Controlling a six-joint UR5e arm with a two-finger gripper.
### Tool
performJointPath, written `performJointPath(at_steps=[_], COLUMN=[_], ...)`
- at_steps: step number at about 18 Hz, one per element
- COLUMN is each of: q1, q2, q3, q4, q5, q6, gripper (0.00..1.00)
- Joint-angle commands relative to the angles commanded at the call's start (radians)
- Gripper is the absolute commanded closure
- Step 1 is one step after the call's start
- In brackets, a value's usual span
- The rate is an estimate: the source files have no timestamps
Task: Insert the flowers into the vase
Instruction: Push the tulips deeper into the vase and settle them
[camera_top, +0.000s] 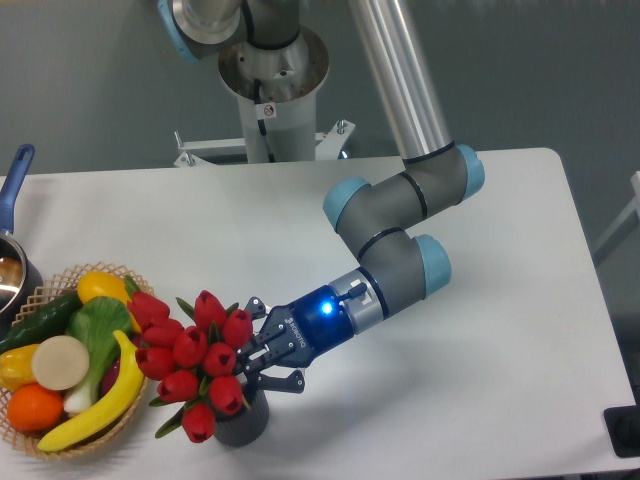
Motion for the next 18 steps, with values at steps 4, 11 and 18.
performJointPath(at_steps=[4, 11, 18], q1=[0.000, 0.000, -0.002], q2=[-0.002, -0.006, -0.003], q3=[0.000, 0.000, 0.000], q4=[0.000, 0.002, 0.002], q5=[0.018, 0.020, 0.020], q6=[0.000, 0.002, 0.002], gripper=[0.82, 0.75, 0.60])
